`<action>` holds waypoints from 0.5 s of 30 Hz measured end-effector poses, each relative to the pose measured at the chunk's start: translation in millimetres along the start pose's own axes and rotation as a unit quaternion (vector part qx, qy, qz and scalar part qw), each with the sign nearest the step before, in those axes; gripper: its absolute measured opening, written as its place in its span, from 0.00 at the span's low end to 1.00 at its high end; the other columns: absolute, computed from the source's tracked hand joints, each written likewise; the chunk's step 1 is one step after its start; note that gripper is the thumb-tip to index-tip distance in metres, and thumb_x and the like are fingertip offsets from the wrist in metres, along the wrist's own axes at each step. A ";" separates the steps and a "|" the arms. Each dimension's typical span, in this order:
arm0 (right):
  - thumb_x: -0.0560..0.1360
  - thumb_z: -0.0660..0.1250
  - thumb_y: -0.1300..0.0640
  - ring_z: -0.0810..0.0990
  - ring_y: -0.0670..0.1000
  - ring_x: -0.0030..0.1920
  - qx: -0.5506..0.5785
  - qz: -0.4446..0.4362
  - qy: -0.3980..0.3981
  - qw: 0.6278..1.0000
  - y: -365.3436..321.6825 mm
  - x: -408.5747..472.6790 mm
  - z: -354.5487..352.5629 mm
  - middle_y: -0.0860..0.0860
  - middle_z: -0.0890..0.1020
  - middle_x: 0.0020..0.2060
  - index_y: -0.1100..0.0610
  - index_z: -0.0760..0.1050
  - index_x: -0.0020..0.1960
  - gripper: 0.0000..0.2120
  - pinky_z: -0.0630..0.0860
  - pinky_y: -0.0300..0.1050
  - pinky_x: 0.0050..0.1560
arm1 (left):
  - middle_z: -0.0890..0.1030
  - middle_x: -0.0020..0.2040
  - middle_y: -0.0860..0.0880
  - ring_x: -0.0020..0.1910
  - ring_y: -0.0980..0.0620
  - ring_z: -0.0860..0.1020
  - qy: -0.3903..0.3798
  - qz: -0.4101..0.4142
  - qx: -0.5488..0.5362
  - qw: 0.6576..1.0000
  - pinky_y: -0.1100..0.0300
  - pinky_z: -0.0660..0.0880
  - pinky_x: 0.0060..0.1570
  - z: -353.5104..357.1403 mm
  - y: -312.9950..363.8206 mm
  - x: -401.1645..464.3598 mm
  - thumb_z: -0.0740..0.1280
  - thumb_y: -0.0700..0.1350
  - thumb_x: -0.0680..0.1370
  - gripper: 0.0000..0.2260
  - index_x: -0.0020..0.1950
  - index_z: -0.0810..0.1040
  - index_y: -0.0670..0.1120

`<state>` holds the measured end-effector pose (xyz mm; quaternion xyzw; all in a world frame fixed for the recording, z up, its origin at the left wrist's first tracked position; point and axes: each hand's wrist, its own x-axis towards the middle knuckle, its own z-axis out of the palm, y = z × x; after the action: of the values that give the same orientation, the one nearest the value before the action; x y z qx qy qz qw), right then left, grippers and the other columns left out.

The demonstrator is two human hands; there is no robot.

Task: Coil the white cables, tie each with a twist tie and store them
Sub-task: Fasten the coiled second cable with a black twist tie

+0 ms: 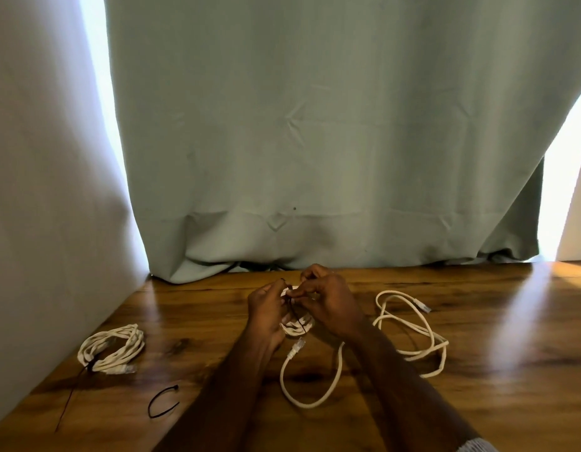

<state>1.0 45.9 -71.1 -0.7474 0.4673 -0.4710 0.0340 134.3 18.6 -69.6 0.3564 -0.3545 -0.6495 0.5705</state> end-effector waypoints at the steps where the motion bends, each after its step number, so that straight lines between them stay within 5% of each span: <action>1: 0.75 0.74 0.55 0.76 0.44 0.48 -0.012 -0.012 -0.005 1.000 2.2 -1.0 0.0 0.44 0.76 0.47 0.48 0.85 0.55 0.09 0.74 0.39 0.45 | 0.76 0.27 0.46 0.21 0.54 0.71 0.004 -0.006 -0.003 1.000 0.67 0.61 0.18 -0.3 1.1 -0.1 0.64 0.37 0.78 0.08 0.39 0.77 0.40; 6: 0.76 0.68 0.40 0.75 0.45 0.55 -0.040 -0.009 -0.016 0.999 2.9 -4.6 2.7 0.42 0.75 0.56 0.41 0.83 0.58 0.14 0.77 0.46 0.50 | 0.74 0.24 0.47 0.18 0.53 0.70 -0.001 -0.022 -0.038 0.999 0.66 0.66 0.19 -1.0 4.2 0.7 0.64 0.36 0.78 0.10 0.36 0.74 0.40; 10: 0.75 0.73 0.48 0.76 0.47 0.53 -0.017 -0.019 0.029 0.999 3.1 -3.6 9.0 0.42 0.76 0.53 0.44 0.84 0.57 0.11 0.78 0.50 0.49 | 0.74 0.26 0.47 0.19 0.53 0.69 -0.004 -0.029 -0.054 0.998 0.66 0.64 0.20 0.9 4.4 3.2 0.64 0.36 0.78 0.09 0.37 0.74 0.41; 15: 0.72 0.77 0.51 0.77 0.43 0.55 0.034 0.017 0.062 0.997 -7.6 -7.8 10.6 0.39 0.76 0.52 0.43 0.85 0.55 0.12 0.78 0.39 0.51 | 0.74 0.31 0.43 0.24 0.50 0.69 0.006 -0.024 -0.040 0.999 0.63 0.63 0.25 0.8 0.3 9.0 0.66 0.37 0.75 0.05 0.38 0.77 0.40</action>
<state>12.9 51.8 -78.5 -0.7070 0.4645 -0.5319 0.0384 132.9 9.7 -69.5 0.3456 -0.3163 -0.6747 0.5704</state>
